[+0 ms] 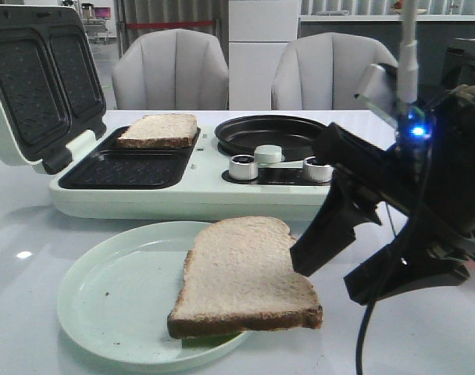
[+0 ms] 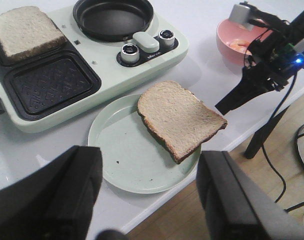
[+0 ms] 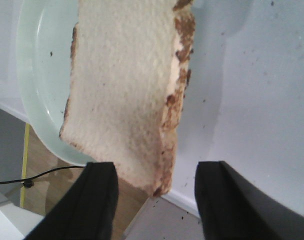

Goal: Make breakfast with bread and shrimp
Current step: 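Reach the right gripper to the remaining bread slice and grasp it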

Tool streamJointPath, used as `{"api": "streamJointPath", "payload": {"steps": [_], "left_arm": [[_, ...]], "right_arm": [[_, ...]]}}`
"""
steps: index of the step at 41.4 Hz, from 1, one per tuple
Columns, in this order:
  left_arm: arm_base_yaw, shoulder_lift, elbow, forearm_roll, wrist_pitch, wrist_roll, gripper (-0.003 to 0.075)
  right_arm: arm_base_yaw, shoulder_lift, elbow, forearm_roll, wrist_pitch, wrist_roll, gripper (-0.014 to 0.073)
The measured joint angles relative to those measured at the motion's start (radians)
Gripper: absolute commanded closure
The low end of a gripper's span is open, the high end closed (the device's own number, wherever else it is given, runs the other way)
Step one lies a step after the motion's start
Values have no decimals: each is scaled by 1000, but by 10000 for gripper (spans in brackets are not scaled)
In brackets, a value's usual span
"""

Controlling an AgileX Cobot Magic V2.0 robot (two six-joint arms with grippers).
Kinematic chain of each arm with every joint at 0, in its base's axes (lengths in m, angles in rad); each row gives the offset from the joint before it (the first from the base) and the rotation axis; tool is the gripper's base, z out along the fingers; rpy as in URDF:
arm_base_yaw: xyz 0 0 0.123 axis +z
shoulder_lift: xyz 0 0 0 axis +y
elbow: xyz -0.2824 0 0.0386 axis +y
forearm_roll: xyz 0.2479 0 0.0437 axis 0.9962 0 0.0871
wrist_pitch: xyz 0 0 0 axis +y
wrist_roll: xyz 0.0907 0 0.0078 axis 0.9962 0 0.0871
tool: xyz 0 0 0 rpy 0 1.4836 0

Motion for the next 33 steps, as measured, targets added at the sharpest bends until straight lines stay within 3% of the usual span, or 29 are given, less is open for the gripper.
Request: {"api": "streamJointPath", "payload": {"steps": [21, 25, 33], "left_arm": [[0, 0, 0, -2, 0, 0, 246], [0, 0, 0, -2, 0, 0, 246], [0, 0, 0, -2, 0, 0, 246]], "right_arm": [[0, 225, -200, 15, 13, -4, 138], [0, 248, -213, 15, 18, -4, 204], [0, 256, -220, 17, 26, -7, 420]]}}
